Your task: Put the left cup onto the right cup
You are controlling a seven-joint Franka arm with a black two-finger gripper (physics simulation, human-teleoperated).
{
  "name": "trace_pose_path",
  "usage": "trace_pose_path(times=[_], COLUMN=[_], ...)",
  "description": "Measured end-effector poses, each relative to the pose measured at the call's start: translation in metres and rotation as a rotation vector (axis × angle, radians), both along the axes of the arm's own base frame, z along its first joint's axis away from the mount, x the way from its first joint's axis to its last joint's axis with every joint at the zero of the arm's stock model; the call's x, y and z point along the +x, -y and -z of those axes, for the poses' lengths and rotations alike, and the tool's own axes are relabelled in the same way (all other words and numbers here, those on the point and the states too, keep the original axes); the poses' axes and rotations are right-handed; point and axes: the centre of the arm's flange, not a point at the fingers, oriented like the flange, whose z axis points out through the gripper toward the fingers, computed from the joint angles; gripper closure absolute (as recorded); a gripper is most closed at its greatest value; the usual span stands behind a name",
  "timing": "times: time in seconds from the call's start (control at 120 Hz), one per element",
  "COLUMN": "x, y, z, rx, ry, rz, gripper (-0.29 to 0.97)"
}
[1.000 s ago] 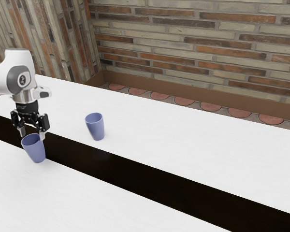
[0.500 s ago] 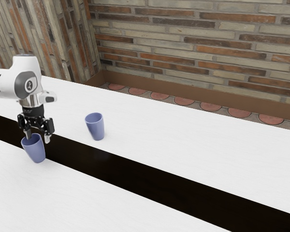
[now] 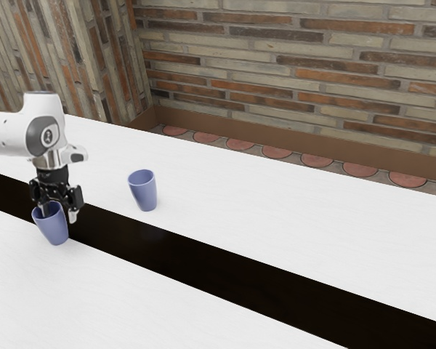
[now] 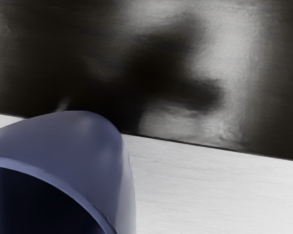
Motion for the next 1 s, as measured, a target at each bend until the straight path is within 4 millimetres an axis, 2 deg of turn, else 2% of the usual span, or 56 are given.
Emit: trace_pose_path(times=[0.275, 1.0], x=[0.002, 0.001], y=[-0.0013, -0.0058], z=[0.004, 0.0034], rx=[0.0, 0.001], ry=[0.002, 0.005], rz=[0.004, 0.003], gripper=[0.17, 0.63])
